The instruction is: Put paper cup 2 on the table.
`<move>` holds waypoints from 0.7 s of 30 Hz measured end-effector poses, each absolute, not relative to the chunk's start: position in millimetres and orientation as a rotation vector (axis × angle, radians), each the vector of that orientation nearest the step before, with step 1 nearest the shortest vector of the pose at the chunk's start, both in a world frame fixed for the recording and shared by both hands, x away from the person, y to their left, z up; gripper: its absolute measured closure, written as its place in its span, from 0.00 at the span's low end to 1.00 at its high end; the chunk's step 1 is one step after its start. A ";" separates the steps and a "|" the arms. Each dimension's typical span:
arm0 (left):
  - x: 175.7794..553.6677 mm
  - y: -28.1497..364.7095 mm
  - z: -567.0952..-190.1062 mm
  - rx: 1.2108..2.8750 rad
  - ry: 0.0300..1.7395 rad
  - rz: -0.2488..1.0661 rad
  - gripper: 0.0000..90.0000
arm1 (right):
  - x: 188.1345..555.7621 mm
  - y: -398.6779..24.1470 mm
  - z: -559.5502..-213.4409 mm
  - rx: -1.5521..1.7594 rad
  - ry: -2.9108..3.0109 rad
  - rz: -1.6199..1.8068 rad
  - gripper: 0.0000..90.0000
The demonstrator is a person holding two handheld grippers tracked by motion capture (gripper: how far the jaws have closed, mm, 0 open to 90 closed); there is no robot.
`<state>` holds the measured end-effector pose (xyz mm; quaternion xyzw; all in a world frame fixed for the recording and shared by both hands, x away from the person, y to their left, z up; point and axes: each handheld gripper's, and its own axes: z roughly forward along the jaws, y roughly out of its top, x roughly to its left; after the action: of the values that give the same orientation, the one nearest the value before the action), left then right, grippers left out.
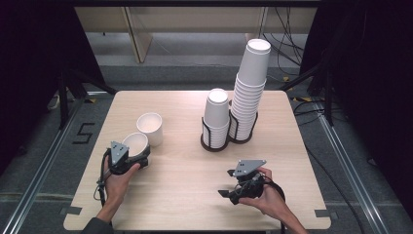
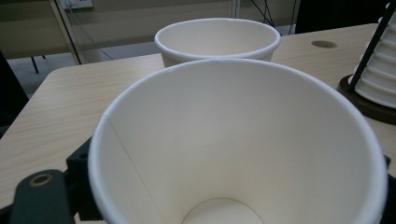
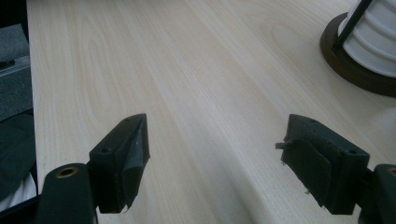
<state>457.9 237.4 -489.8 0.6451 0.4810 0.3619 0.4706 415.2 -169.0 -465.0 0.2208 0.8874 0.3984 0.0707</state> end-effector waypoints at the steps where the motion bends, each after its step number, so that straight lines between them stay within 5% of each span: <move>1: 458.3 236.8 -490.0 1.580 1.176 0.887 0.15 | 415.4 -169.1 -465.0 0.661 2.668 1.199 0.26; 21: 447.7 237.3 -498.3 1.633 1.145 0.834 0.14 | 414.5 -170.5 -463.9 0.656 2.668 1.205 0.26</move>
<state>447.7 237.3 -498.3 0.6666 0.4673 0.3406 0.4704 414.5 -170.5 -463.9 0.2181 0.8871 0.4005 0.0708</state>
